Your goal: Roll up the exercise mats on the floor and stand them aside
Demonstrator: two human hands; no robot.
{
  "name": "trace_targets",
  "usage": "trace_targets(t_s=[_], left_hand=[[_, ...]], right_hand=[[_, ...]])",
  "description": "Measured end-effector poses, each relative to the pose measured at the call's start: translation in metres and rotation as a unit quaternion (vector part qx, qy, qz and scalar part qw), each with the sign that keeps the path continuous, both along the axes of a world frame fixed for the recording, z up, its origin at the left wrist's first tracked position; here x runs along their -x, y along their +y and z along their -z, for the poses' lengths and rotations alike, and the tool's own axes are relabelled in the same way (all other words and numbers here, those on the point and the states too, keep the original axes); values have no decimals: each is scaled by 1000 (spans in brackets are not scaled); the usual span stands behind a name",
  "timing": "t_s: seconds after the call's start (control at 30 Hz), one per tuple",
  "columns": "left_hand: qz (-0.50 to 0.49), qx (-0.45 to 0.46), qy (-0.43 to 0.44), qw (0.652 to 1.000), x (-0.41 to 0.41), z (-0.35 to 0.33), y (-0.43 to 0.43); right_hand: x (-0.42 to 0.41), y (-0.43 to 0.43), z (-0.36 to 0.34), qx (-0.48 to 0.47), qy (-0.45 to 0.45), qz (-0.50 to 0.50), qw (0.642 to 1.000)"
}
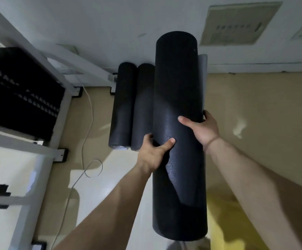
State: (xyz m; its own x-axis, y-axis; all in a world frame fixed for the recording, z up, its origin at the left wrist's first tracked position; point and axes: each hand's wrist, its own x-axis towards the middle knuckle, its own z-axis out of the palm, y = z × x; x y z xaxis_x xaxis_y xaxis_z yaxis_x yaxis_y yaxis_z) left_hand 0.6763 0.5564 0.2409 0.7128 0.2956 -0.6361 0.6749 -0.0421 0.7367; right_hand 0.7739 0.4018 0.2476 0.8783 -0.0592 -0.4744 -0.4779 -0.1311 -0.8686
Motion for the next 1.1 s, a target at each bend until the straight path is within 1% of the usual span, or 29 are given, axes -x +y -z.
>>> trace_targets(t_s=[0.13, 0.27, 0.37, 0.43, 0.53, 0.6, 0.67, 0.73, 0.8, 0.87, 0.97, 1.03, 1.1], left_hand=[[17, 35, 28, 999, -82, 61, 17], [39, 67, 57, 995, -157, 132, 25], [51, 69, 75, 993, -202, 190, 25], [54, 63, 88, 993, -227, 225, 27], [55, 18, 86, 995, -259, 269, 35], [54, -33, 85, 994, -277, 294, 43], [73, -109, 97, 987, -293, 314, 50], [117, -206, 105, 966, -302, 327, 50], [158, -294, 108, 936, -305, 329, 47], [171, -337, 111, 919, -304, 328, 45], [203, -362, 129, 900, -306, 312, 49], [233, -386, 111, 886, -314, 293, 53], [260, -381, 77, 884, -322, 268, 61]], right_hand=[[-81, 14, 58, 33, 8, 9, 999], [-153, 18, 126, 59, 41, 29, 997], [-197, 20, 183, 71, 54, 43, 995], [-222, 22, 220, 58, 61, 45, 995], [-256, 33, 271, 34, 62, 39, 997], [-279, 47, 307, 10, 64, 24, 998], [-295, 63, 340, -4, 66, 8, 998], [-298, 72, 367, -6, 66, -8, 998], [-294, 73, 383, 18, 62, -14, 998], [-291, 72, 385, 48, 53, -37, 997], [-295, 75, 367, 123, 69, -88, 986], [-297, 76, 350, 190, 89, -135, 969], [-293, 76, 325, 254, 95, -186, 945]])
